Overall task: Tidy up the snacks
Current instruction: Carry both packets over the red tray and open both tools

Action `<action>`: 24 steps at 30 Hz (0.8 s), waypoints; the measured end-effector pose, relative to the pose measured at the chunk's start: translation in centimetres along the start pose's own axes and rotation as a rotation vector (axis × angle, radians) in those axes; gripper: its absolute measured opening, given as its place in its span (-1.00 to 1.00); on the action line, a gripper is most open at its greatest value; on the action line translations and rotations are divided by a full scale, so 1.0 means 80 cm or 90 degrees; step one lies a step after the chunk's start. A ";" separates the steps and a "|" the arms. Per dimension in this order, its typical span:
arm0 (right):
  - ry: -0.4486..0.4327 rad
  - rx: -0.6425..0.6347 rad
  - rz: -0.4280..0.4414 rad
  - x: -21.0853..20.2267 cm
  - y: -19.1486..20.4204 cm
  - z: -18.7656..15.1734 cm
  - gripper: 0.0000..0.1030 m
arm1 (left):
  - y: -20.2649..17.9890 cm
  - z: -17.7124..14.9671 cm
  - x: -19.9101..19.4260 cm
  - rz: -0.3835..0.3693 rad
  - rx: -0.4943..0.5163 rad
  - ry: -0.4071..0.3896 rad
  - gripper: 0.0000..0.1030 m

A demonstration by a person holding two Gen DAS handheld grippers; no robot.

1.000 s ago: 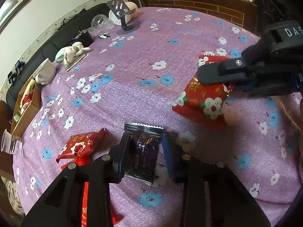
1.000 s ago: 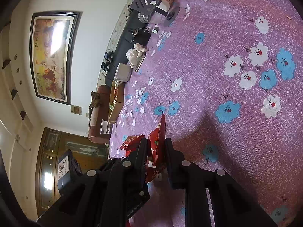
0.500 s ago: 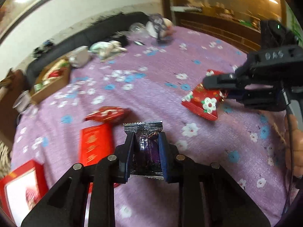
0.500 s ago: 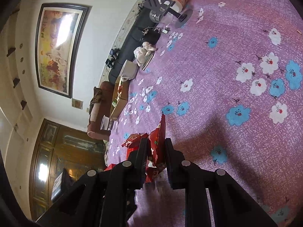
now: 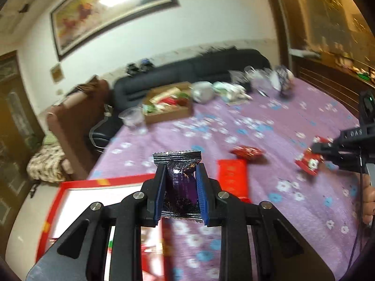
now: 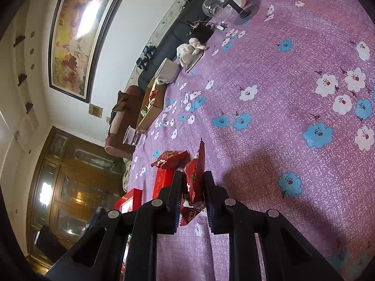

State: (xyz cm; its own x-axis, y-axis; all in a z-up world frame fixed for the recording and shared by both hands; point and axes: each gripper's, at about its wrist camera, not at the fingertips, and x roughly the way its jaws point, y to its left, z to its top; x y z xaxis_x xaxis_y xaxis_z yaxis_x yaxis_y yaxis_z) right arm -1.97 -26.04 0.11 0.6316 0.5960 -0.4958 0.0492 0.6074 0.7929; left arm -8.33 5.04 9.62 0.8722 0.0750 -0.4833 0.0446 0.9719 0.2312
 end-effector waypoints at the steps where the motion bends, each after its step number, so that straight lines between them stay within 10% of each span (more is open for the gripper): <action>1: -0.001 -0.003 -0.001 0.000 0.000 -0.001 -0.64 | 0.009 0.000 -0.006 0.005 -0.008 -0.009 -0.56; 24: -0.046 -0.101 -0.066 0.003 0.022 -0.012 -0.63 | 0.107 -0.038 -0.033 0.052 -0.106 -0.014 -0.56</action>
State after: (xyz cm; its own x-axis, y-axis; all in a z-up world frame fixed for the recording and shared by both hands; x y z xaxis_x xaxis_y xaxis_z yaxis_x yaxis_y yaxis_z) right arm -2.49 -24.33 1.03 0.6838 0.4902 -0.5405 -0.0020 0.7420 0.6704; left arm -11.74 13.81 10.31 0.8801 0.1526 -0.4496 -0.1069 0.9863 0.1256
